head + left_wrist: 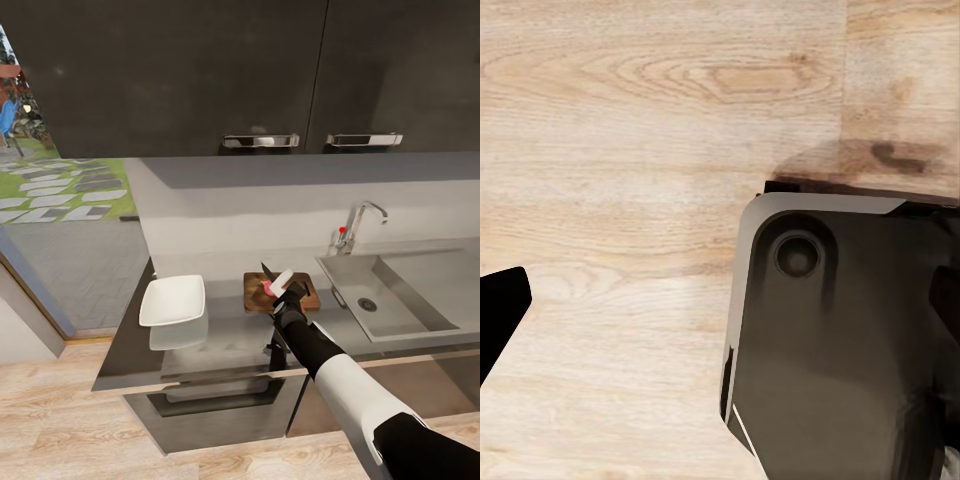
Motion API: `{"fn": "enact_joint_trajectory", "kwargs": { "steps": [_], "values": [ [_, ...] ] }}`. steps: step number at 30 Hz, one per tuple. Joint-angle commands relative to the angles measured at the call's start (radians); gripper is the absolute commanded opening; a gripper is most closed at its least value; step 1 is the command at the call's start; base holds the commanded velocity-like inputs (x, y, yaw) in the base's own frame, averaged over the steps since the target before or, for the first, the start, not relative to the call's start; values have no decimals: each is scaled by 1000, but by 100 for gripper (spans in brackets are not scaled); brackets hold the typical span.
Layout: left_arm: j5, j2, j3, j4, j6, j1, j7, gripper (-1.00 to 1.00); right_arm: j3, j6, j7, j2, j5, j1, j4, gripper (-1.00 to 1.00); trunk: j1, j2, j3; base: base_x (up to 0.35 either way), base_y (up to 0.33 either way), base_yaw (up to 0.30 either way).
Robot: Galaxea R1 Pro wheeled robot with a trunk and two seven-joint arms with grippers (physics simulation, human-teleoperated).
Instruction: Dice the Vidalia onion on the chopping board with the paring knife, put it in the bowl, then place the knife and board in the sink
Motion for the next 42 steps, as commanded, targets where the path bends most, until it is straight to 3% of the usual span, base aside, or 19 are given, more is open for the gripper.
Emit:
{"fn": "enact_joint_trajectory", "kwargs": {
  "steps": [1, 42],
  "values": [
    [10, 2, -8, -2, -3, 0, 9, 100, 4, 7, -4, 0, 1, -1, 0, -100, 1, -2, -2, 0, 0, 0],
    [10, 2, -8, 8, -3, 0, 9, 100, 4, 7, -4, 0, 0, -1, 0, -100, 1, -2, -11, 0, 0, 0]
  ]
}}
